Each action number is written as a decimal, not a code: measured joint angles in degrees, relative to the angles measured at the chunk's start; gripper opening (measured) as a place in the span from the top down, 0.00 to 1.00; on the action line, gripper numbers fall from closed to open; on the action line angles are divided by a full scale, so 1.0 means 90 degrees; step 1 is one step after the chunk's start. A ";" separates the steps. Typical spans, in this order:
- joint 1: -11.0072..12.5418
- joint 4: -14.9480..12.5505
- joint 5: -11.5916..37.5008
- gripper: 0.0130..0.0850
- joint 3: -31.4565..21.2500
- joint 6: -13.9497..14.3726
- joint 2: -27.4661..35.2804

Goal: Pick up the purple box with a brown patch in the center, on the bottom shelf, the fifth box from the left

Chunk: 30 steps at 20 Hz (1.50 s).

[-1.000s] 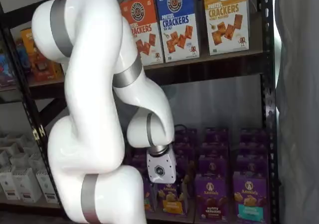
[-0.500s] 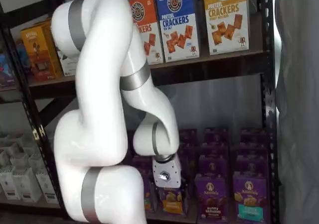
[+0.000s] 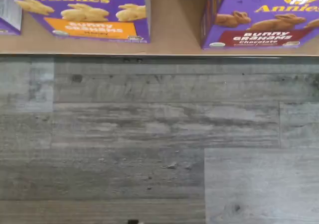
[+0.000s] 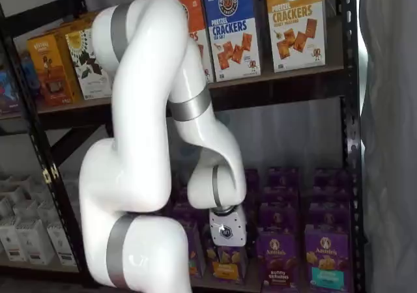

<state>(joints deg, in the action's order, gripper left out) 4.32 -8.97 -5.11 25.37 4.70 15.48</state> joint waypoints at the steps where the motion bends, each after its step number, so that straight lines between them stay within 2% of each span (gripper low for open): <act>1: -0.0010 0.0200 -0.0016 0.00 0.0077 -0.0186 0.0091; 6: -0.0057 0.0946 0.0096 0.00 0.0435 -0.0890 0.0549; 8: -0.0133 0.1414 0.0189 0.00 0.0544 -0.1281 0.0683; 9: -0.0229 0.1933 0.0216 0.00 0.0623 -0.1714 0.0755; 12: -0.0320 0.2452 0.0214 0.00 0.0840 -0.2132 0.0915; 14: -0.0363 0.2657 0.0236 0.00 0.0974 -0.2293 0.1014; 20: -0.0326 0.2382 0.0251 0.00 0.1345 -0.2052 0.1329; 22: -0.0326 0.2388 0.0234 0.00 0.1494 -0.2058 0.1451; 26: -0.0323 0.2749 0.0136 0.00 0.1783 -0.2422 0.1645; 28: -0.0272 0.2815 0.0083 0.00 0.1926 -0.2529 0.1728; 30: -0.0139 0.2455 0.0026 0.00 0.2082 -0.2293 0.1825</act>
<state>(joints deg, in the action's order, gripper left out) 3.07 13.13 -4.88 44.11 -15.94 31.90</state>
